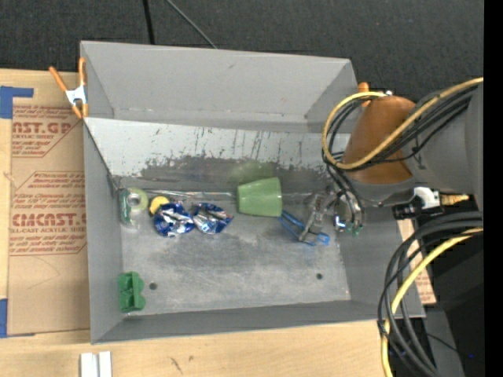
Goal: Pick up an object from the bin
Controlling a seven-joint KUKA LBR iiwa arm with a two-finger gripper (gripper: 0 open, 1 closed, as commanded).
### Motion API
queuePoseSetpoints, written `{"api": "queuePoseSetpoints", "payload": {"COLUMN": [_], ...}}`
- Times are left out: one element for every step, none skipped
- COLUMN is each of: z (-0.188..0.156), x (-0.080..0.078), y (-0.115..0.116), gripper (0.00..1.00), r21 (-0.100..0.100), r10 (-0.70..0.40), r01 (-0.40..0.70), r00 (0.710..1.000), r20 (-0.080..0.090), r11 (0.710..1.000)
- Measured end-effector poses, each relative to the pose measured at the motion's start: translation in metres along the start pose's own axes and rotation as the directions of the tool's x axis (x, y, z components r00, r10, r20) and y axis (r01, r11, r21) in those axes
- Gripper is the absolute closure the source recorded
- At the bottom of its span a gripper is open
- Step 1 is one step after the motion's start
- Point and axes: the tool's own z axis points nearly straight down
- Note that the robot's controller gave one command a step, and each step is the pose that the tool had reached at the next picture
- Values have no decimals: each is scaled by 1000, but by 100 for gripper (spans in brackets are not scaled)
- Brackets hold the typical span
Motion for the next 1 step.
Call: {"api": "queuePoseSetpoints", "payload": {"z": [-147], "x": [-16], "y": [1], "gripper": [100], "r21": [-3], "r10": [17], "r01": [-17], "r00": [1000], "r20": [19], "r11": [1000]}}
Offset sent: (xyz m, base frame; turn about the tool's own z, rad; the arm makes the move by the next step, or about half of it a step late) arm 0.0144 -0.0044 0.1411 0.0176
